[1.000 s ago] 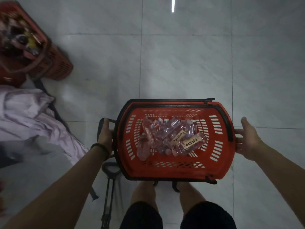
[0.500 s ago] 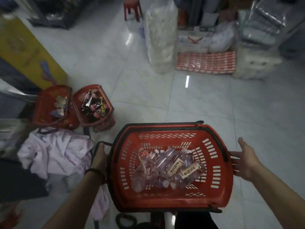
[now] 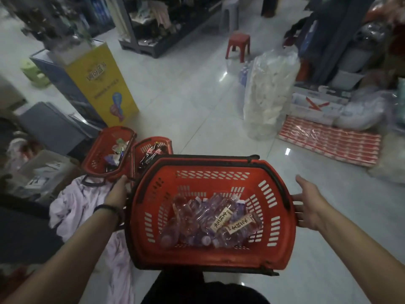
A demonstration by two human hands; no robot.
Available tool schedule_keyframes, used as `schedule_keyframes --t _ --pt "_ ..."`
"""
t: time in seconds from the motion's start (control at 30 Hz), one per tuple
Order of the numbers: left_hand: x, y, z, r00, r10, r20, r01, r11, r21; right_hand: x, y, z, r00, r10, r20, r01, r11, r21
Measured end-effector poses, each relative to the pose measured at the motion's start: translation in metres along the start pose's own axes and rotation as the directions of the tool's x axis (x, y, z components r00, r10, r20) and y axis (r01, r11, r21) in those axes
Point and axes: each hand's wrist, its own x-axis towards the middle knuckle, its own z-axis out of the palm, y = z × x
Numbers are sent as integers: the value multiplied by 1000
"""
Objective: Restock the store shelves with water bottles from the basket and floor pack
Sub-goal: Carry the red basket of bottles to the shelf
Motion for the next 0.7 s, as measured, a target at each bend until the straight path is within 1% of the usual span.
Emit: schedule_keyframes --t 0.13,0.17,0.23,0.33,0.47,0.53,0.6,0.67,0.7 --pt "61 59 21 999 -9 36 10 999 -46 35 -89 44 1000 -26 -14 26 999 -25" --pt "83 74 27 998 -4 67 9 997 -76 43 -109 57 999 -29 -25 28 999 -36" --pt "120 118 42 996 -3 91 13 994 -109 63 -150 82 998 -31 -56 29 999 -34" --pt "165 187 64 991 8 130 5 995 -98 80 -211 112 992 2 -124 -1 1000 11" --pt "214 274 100 989 64 132 -56 997 -60 110 -297 141 989 -31 -141 38 998 47" --pt "233 312 118 988 16 151 -10 999 -40 124 -340 156 988 -30 -154 39 998 53" --pt "263 345 139 986 -20 165 31 998 -63 144 -381 170 988 -37 -149 45 997 56" --pt "293 375 165 979 -11 205 19 999 -38 169 -423 183 991 -45 -128 53 997 61" --pt "309 388 178 980 -5 199 12 999 -39 185 -444 188 991 -51 -121 59 996 61"
